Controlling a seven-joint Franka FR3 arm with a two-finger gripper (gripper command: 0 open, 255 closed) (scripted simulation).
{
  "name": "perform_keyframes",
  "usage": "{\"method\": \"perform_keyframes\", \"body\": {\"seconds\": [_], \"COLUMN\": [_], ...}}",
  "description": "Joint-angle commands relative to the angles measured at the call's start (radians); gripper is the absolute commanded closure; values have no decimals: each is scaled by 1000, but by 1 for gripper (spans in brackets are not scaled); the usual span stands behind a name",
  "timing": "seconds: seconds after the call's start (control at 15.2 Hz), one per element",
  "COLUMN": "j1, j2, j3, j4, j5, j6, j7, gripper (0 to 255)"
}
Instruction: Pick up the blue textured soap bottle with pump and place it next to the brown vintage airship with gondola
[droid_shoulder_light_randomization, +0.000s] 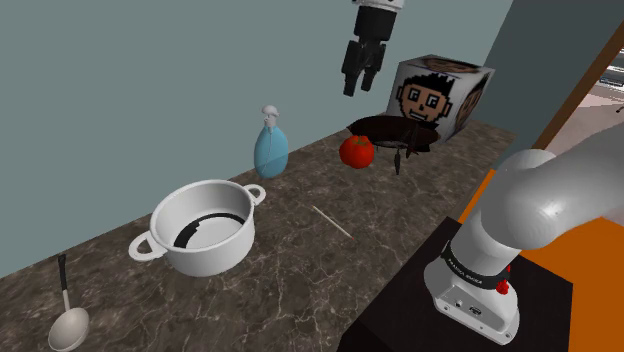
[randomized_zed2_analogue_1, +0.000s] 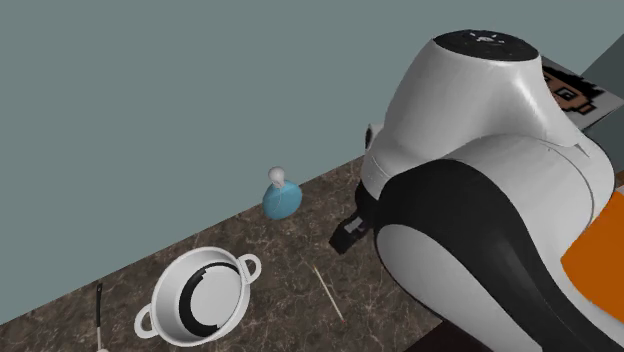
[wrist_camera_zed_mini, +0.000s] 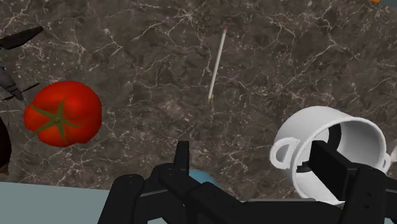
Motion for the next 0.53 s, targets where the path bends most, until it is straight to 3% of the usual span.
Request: {"method": "perform_keyframes", "body": {"seconds": [0.0, 0.46], "j1": [2, 8], "j2": [67, 301], "j3": [6, 23], "j4": [21, 130], "j5": [5, 19], "j6": [60, 226], "j7": [5, 23], "gripper": [0, 0]}}
